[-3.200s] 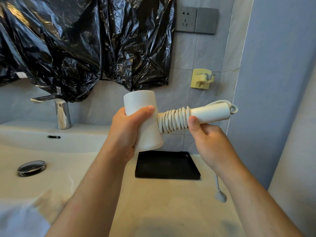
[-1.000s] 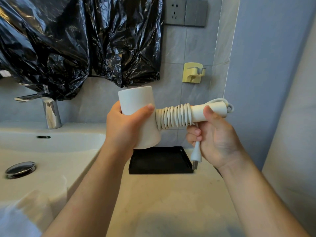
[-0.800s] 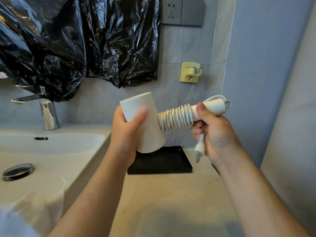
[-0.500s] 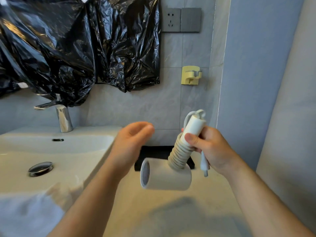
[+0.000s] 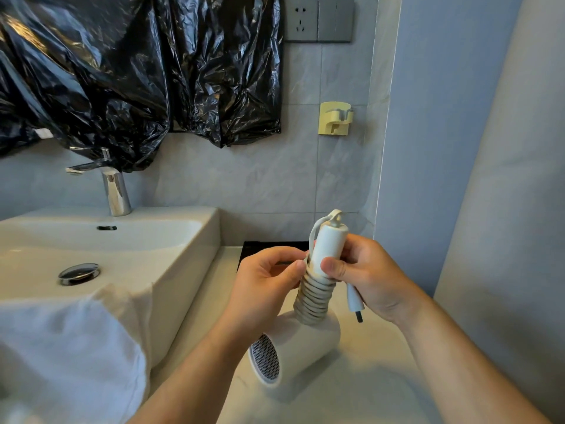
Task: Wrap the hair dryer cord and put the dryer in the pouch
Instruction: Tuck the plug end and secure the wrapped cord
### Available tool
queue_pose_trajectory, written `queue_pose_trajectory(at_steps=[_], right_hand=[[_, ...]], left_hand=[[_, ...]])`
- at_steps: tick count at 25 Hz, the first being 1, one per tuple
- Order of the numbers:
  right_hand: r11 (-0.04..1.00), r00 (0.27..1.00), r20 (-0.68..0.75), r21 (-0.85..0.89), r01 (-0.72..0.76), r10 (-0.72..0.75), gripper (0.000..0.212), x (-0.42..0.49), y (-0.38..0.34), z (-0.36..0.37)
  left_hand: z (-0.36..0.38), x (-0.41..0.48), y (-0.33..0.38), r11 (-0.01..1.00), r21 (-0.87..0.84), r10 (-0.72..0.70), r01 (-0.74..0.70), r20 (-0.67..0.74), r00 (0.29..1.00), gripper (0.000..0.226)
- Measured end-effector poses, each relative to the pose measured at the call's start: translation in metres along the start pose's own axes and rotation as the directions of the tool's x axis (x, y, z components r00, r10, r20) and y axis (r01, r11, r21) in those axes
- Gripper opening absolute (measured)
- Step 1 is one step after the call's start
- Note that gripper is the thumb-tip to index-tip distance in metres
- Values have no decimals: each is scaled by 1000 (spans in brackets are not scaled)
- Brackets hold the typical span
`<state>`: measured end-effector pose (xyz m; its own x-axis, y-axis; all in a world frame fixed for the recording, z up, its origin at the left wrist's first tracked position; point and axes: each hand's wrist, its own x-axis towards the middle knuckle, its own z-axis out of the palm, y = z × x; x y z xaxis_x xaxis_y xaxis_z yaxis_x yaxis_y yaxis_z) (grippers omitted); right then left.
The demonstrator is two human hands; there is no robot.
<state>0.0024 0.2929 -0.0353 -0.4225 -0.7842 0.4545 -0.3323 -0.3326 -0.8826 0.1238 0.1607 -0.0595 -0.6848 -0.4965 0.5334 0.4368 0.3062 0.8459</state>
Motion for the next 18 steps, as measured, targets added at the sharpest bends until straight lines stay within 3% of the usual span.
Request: queue_pose_trajectory(at_steps=[5,9,13,18], right_hand=[[999,999,37,-33,18,-16,25,-5,0,3],[998,997,52,-39,52,-50,25,-10,-1,5],[998,998,27,-1,60,-60,53,-12,1,1],[997,996,77,58,50,-55,50,-12,2,-3]], left_hand=[[1,-4,-6,996,-62,-69,66,-31,997,11],[-4,-5,-7,984,-144,-95,105,74,993,16],[-2,-7,-13,964,-226,-115,141,123,986,16],[8,-11,-17,942,-301,-109,146,137,984,30]])
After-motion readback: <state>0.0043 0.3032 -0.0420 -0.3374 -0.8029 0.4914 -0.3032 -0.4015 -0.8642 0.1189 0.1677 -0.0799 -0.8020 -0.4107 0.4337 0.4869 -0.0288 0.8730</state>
